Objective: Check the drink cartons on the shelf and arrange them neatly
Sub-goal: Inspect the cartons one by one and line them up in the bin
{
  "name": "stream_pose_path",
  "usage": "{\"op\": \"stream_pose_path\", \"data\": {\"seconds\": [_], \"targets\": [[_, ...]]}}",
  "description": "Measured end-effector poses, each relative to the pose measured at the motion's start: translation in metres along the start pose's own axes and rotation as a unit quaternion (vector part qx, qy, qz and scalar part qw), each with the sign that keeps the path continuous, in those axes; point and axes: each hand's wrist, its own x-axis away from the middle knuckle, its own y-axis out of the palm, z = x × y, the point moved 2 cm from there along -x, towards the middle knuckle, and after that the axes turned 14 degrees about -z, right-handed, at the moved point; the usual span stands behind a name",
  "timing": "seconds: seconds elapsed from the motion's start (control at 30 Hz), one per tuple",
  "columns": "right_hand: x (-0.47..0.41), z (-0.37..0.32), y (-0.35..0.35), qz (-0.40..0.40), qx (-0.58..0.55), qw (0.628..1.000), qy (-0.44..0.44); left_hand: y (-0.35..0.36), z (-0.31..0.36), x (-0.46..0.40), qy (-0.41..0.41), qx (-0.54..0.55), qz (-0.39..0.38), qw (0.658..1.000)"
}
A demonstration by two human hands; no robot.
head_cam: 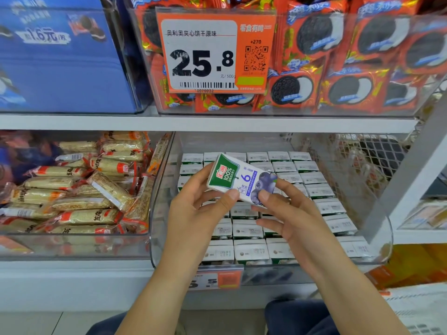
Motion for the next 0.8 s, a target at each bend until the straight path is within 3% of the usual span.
{"op": "stream_pose_path", "data": {"seconds": [0.8], "targets": [[-0.0030,0.0039,-0.0036,0.017,0.047,0.996,-0.077,-0.0036,-0.0073,-0.0008,-0.003,0.026,0.017,0.999]]}}
